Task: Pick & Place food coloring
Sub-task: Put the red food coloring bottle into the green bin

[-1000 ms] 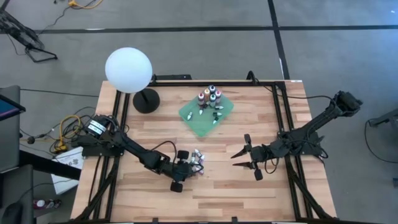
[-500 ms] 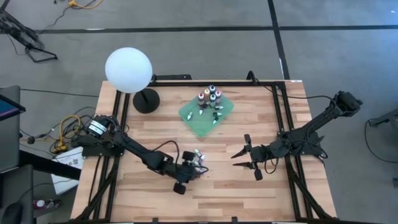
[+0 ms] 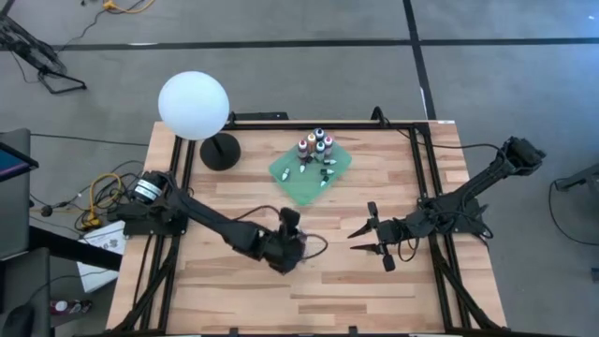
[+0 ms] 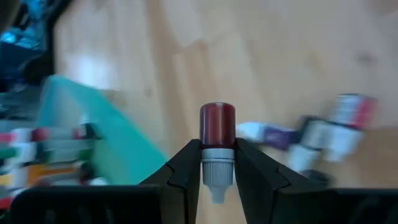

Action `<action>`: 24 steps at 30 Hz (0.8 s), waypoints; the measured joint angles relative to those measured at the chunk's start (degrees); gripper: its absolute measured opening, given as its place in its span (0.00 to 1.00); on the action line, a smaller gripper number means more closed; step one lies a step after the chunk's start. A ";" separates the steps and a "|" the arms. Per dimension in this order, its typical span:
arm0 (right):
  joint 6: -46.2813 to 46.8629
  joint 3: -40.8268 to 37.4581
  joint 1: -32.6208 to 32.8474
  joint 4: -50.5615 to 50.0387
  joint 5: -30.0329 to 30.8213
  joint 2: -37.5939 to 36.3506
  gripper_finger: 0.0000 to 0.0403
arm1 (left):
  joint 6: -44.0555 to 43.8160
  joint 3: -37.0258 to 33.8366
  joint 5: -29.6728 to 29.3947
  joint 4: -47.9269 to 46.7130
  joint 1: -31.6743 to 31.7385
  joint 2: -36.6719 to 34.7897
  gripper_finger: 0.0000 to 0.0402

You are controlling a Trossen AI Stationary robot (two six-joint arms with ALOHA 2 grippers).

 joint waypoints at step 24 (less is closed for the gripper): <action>-0.01 0.00 0.00 0.00 0.00 0.00 0.30 | 12.34 5.31 -1.66 -8.56 28.39 -0.04 0.19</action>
